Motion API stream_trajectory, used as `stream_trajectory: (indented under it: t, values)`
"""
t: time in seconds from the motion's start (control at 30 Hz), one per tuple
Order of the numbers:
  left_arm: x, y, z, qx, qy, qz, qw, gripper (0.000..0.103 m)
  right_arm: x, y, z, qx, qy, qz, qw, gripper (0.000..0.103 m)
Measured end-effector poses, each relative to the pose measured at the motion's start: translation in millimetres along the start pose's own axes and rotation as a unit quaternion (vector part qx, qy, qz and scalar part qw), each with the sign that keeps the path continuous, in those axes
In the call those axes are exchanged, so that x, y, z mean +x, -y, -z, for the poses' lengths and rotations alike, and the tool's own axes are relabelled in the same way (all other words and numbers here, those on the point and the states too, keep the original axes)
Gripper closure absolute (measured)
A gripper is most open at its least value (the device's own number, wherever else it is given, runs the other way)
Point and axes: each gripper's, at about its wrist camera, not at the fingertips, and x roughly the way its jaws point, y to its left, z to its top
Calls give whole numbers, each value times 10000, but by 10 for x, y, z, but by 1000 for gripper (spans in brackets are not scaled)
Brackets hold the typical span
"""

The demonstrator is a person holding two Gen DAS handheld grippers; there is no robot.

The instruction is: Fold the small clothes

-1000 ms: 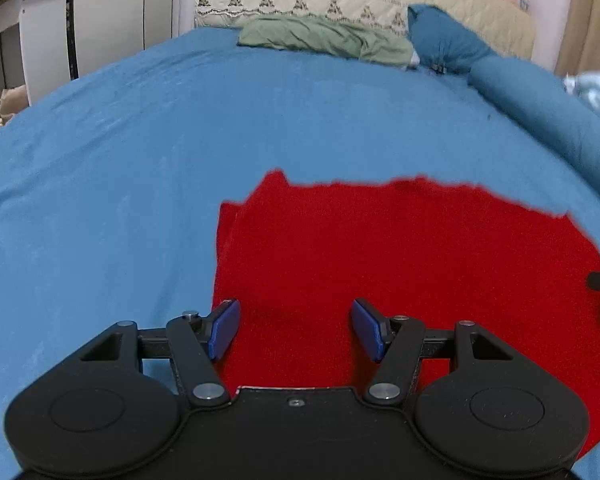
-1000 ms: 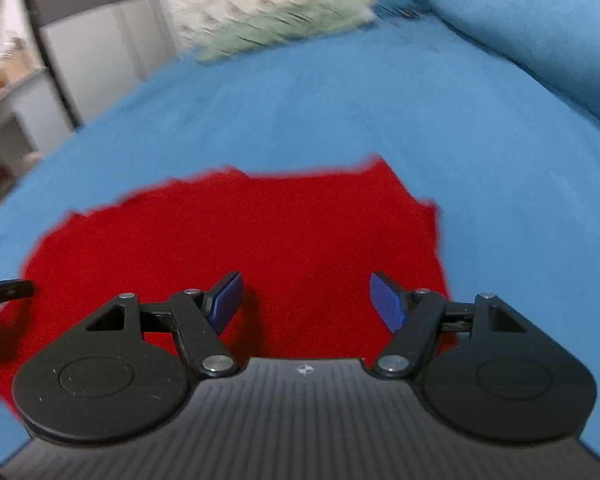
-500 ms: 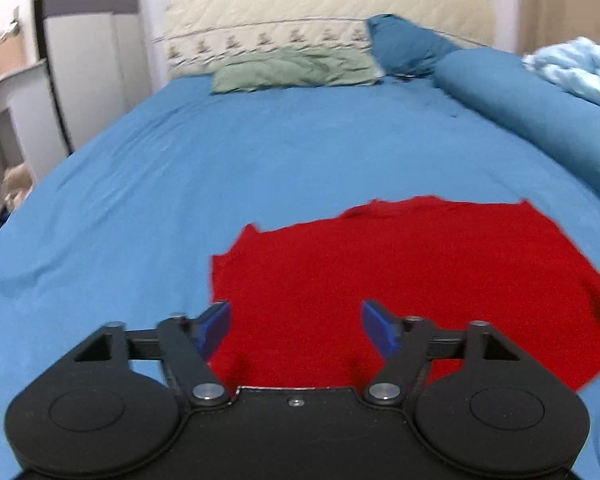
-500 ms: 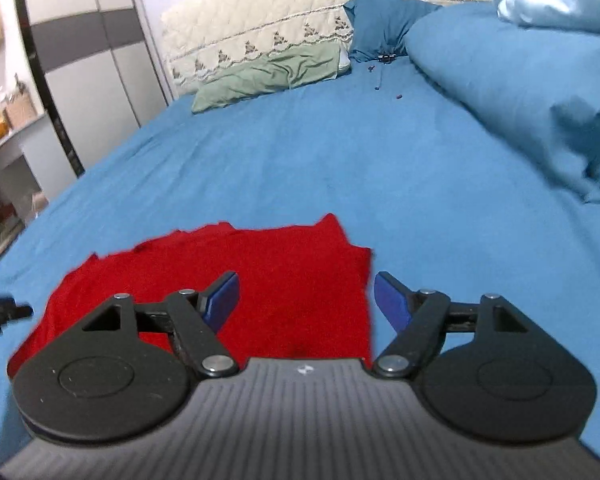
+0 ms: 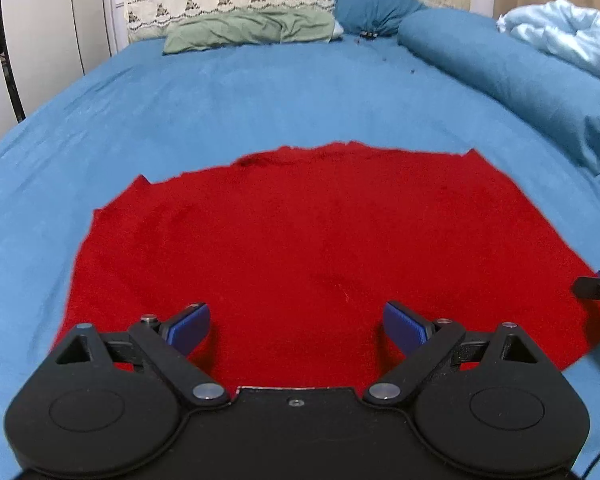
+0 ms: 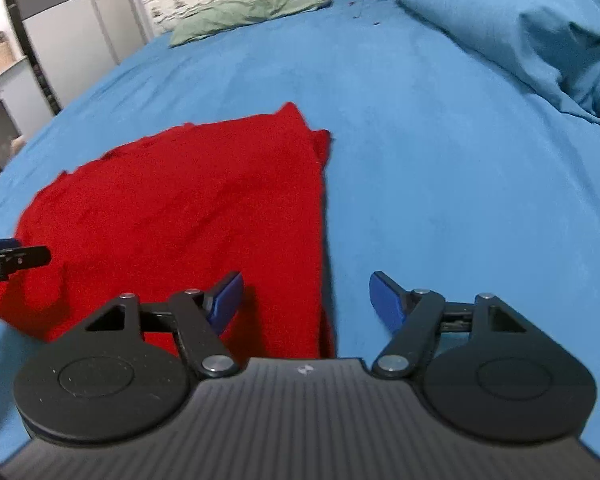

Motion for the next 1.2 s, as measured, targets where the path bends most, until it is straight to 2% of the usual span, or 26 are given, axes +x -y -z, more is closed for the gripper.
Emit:
stream_trajectory:
  t: [0.1, 0.17, 0.23, 0.3, 0.43, 0.47, 0.57, 0.67, 0.7, 0.83, 0.97, 1.03, 1.1, 1.2]
  values:
    - [138, 68, 6, 21, -108, -60, 9999, 7, 117, 2, 94, 167, 5, 55, 9998, 26]
    - [229, 94, 0, 42, -231, -53, 9997, 7, 137, -56, 154, 33, 102, 142, 9998, 28]
    - [282, 97, 27, 124, -308, -135, 9994, 4, 158, -136, 189, -180, 135, 194, 9996, 38]
    - [329, 119, 25, 160, -339, -205, 9991, 1, 161, -205, 202, -353, 130, 158, 9992, 55]
    - [408, 144, -6, 205, -561, -317, 9977, 0, 168, -305, 181, -504, -4, 153, 9986, 73]
    - [429, 161, -25, 228, -622, -339, 9972, 0, 173, -290, 150, -353, -92, 52, 9993, 79]
    - [470, 126, -101, 175, -838, -256, 9960, 0, 132, -186, -8, 496, -281, -82, 9983, 81]
    - [390, 5, -154, 65, -882, -29, 9961, 0, -50, -178, -240, 1212, -149, -469, 9914, 81]
    - [314, -65, -161, 22, -818, -39, 9966, 0, -120, -234, -332, 1260, -63, -608, 9901, 81]
    - [-52, -468, -129, -84, -449, -37, 9989, 0, -388, -833, -765, 794, 274, -1330, 9876, 81]
    - [-476, -1023, 82, -448, -179, -55, 9988, 0, -361, -1840, -965, -123, 283, -2233, 9743, 81]
    - [-650, -1263, 273, -670, -126, -294, 9972, 0, -176, -2396, -915, -695, 33, -2616, 9627, 81]
    - [-748, -1448, 467, -841, -142, -383, 9956, 0, 151, -2916, -756, -1084, -514, -2797, 9526, 81]
    - [-819, -1659, 761, -1091, -268, -439, 9927, 0, 720, -3460, -381, -1480, -1269, -2585, 9461, 81]
